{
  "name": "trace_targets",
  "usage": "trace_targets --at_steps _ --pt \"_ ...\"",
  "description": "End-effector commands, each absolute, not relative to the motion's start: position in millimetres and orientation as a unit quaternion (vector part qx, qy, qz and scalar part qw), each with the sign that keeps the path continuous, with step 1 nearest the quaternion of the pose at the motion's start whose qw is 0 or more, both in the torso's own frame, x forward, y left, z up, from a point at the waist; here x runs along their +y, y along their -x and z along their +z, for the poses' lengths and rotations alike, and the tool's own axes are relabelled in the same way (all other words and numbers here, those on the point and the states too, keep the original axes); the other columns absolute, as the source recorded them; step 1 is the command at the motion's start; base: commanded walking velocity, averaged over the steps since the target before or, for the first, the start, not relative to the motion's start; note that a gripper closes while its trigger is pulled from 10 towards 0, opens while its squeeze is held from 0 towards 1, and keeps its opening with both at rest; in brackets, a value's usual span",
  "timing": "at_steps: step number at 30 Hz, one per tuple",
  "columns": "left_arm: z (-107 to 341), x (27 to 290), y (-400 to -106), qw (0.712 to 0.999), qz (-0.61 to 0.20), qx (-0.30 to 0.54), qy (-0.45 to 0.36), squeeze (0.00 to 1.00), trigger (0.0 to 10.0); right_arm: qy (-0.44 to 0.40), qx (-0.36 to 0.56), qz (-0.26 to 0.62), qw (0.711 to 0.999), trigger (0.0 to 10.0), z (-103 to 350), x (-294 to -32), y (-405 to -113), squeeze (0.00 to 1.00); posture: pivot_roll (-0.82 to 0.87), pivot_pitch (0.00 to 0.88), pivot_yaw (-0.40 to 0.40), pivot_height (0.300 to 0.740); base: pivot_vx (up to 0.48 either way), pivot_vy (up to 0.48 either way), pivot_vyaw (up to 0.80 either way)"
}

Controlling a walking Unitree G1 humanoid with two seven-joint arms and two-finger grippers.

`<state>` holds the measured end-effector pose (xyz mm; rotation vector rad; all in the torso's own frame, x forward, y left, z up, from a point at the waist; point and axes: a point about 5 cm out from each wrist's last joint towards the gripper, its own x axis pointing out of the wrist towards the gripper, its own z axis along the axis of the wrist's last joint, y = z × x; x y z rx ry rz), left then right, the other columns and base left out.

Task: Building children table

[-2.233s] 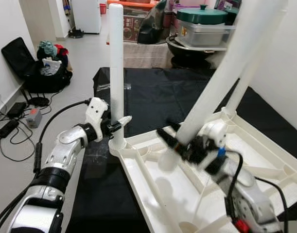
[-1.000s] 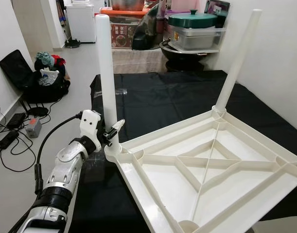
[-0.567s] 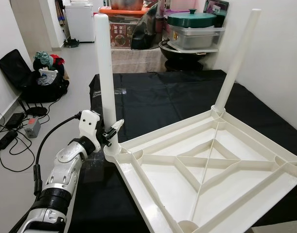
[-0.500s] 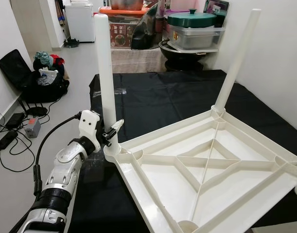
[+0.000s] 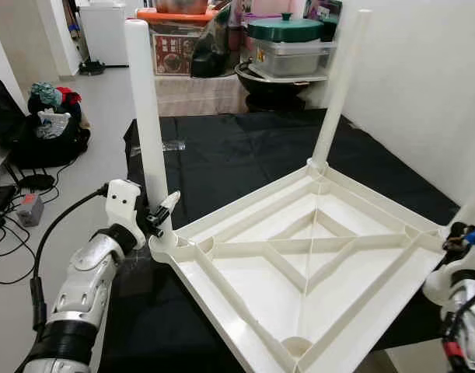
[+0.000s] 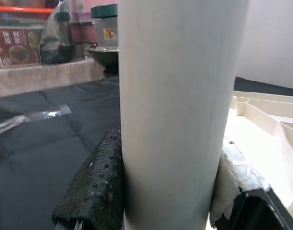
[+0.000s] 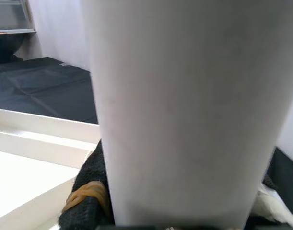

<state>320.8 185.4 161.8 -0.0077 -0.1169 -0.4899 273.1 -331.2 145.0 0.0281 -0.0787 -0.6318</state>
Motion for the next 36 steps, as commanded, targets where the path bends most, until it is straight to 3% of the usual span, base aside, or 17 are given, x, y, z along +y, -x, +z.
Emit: trace_targets --at_steps 1,2,3,4,6,7,9,14,20,28,31,32,36 --pt "154 158 -312 0.945 -0.322 -0.028 0.036 0.00 0.2 -0.051 -0.065 -0.286 0.955 0.0 149 -315 -289 0.00 0.01 0.000 -0.086 0.740 0.000 0.000 0.00" --pt "156 143 -304 0.927 -0.369 -0.019 0.065 0.00 0.9 -0.087 -0.067 -0.286 0.952 0.0 145 -307 -299 0.00 0.01 0.000 -0.083 0.740 0.000 0.000 0.00" --pt "156 143 -304 0.927 -0.369 -0.019 0.065 0.00 0.9 -0.087 -0.067 -0.286 0.952 0.0 145 -307 -299 0.00 0.01 0.000 -0.083 0.740 0.000 0.000 0.00" --pt "156 134 -299 0.917 -0.394 -0.012 0.065 0.00 2.0 -0.096 -0.072 -0.280 0.952 0.0 146 -301 -306 0.00 0.02 0.000 -0.083 0.740 0.000 0.000 0.00" --pt "156 130 -296 0.910 -0.409 -0.008 0.063 0.00 2.0 -0.099 -0.077 -0.276 0.953 0.0 147 -296 -310 0.00 0.02 0.000 -0.083 0.740 0.000 0.000 0.00" --pt "156 123 -292 0.902 -0.427 -0.002 0.064 0.00 3.0 -0.104 -0.085 -0.269 0.954 0.0 151 -290 -317 0.00 0.02 0.000 -0.080 0.740 0.000 0.000 0.00" --pt "156 113 -286 0.889 -0.453 0.007 0.073 0.00 3.6 -0.118 -0.099 -0.254 0.955 0.0 161 -279 -332 0.00 0.02 0.000 -0.078 0.740 0.000 0.000 0.00" --pt "158 102 -282 0.880 -0.468 0.010 0.079 0.00 3.6 -0.135 -0.115 -0.225 0.958 0.0 176 -261 -352 0.00 0.03 0.000 -0.081 0.740 0.000 0.000 0.00" --pt "155 98 -277 0.880 -0.469 0.027 0.070 0.00 4.3 -0.133 -0.130 -0.195 0.963 0.0 187 -244 -366 0.00 0.04 0.000 -0.088 0.740 0.000 0.000 0.00" --pt "151 108 -278 0.891 -0.450 0.041 0.054 0.00 4.5 -0.102 -0.174 -0.215 0.956 0.0 200 -261 -356 0.00 0.03 0.000 -0.080 0.740 0.000 0.000 0.00" --pt "152 110 -282 0.899 -0.434 0.039 0.051 0.00 5.9 -0.101 -0.205 -0.217 0.949 0.0 214 -268 -352 0.00 0.02 0.000 -0.075 0.740 0.000 0.000 0.00" --pt "152 110 -287 0.906 -0.419 0.034 0.045 0.00 10.0 -0.108 -0.219 -0.211 0.946 0.0 223 -270 -350 0.00 0.01 0.000 -0.070 0.740 0.000 0.000 0.00" --pt "152 108 -295 0.920 -0.389 0.020 0.035 0.00 10.0 -0.127 -0.229 -0.186 0.947 0.0 237 -265 -346 0.00 0.00 0.000 -0.064 0.740 0.000 0.000 0.00"
